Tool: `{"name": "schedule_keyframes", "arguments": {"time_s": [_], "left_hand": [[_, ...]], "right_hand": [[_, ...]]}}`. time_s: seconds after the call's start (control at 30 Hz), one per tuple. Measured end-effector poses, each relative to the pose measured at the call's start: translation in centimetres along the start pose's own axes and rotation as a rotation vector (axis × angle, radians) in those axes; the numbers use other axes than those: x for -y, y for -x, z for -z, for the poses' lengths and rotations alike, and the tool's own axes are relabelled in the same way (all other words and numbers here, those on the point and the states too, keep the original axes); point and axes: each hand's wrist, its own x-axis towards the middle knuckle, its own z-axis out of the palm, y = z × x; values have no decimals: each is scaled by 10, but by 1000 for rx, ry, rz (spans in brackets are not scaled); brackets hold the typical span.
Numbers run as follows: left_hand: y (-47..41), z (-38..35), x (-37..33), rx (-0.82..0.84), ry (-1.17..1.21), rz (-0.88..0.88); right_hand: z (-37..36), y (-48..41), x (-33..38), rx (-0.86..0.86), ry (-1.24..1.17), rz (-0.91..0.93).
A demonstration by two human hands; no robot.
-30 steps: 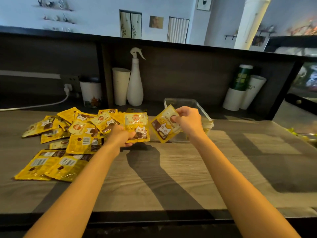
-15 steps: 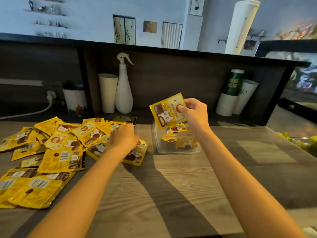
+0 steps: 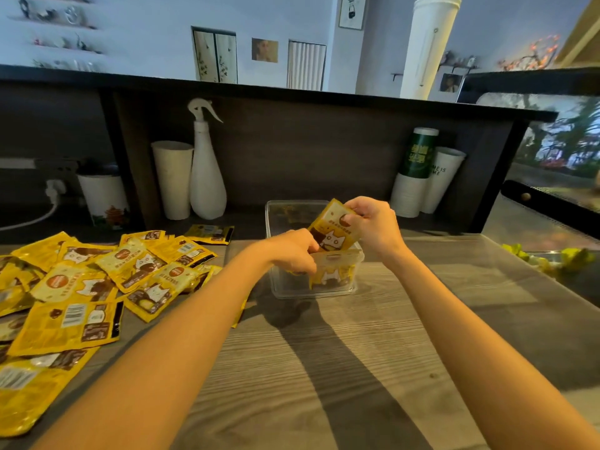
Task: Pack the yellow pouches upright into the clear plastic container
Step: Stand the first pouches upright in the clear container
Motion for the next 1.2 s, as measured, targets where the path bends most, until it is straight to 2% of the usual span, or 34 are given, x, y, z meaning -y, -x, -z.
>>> {"name": "schedule_keyframes", "arguments": {"time_s": [0.2,0.33,0.4,0.5,0.87,1.0,1.1,1.2], "left_hand": [[-4,-3,7,-85,20,-27],[3,5,10,-107,117,-45],[2,12,13,-183,182,-29],[-4,17,19,-266,16,30],[-28,21,9,107,-507,216],[-32,20,6,244,-459,214],[-29,20,4,205,-484,219],[-26,20,1,189,-564,228]], "right_hand": [[-3,0,2,186,165,68],[-1,0,3,226,168,86],[-1,0,3,248,174,97],[-3,0,2,241,168,86],[-12,1,2,147,200,67],[-14,0,3,143,222,66],[-15,0,3,101,229,68],[-15,1,2,-18,203,75]]}}
